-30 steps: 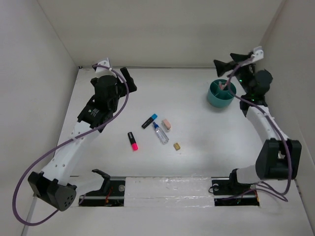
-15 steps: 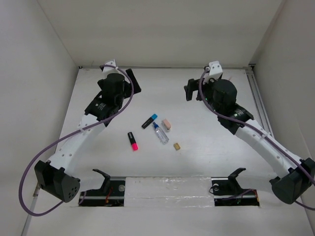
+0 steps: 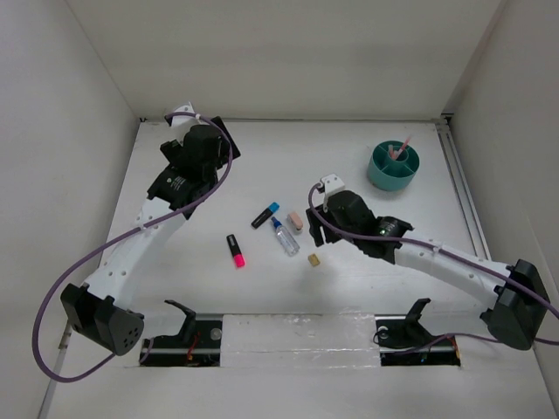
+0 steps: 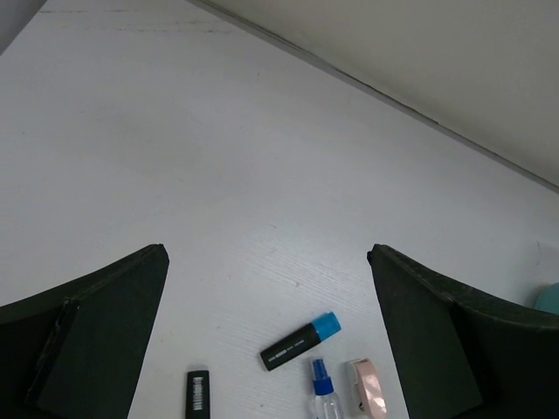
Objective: Sort the stationery into containers
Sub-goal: Pick up the stationery from the center of the board.
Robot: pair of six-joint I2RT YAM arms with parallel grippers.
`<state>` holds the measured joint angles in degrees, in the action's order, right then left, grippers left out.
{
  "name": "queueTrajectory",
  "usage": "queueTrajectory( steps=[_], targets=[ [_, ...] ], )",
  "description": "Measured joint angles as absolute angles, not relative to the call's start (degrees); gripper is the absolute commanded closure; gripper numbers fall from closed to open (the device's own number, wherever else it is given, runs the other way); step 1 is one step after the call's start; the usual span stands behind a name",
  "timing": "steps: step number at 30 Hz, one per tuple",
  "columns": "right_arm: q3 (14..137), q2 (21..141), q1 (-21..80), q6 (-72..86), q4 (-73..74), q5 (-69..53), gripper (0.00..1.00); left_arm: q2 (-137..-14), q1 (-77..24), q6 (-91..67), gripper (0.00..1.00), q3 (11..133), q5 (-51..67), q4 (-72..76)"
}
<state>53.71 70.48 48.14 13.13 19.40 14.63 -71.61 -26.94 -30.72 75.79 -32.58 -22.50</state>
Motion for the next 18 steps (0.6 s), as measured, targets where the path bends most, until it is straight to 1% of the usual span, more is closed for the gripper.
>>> queueTrajectory(
  steps=[5,6,8,9,13,18],
  targets=[
    [47.8,70.4,49.3,15.6,20.8,13.5,0.30,-71.6,-26.9,-30.9,0.00,75.8,-33.0,-23.4],
    [47.0,70.4,49.3,16.1,20.9,13.3,0.33,-71.6,-26.9,-30.9,0.00,75.8,-33.0,-23.5],
    [45.3,70.3,49.6,16.9,20.8,12.8,0.34,-71.6,-26.9,-30.8,0.00,75.8,-33.0,-23.6],
    [44.6,70.3,49.6,17.3,20.6,12.1,0.37,-71.6,-26.9,-30.9,0.00,75.8,-33.0,-23.6],
    [42.1,71.6,51.3,18.6,18.9,10.2,0.37,-71.6,-26.9,-30.8,0.00,75.8,-33.0,-23.9],
    [42.1,78.1,54.6,20.0,16.4,9.9,0.37,-71.6,-26.9,-30.7,0.00,75.8,-33.0,-24.0]
  ],
)
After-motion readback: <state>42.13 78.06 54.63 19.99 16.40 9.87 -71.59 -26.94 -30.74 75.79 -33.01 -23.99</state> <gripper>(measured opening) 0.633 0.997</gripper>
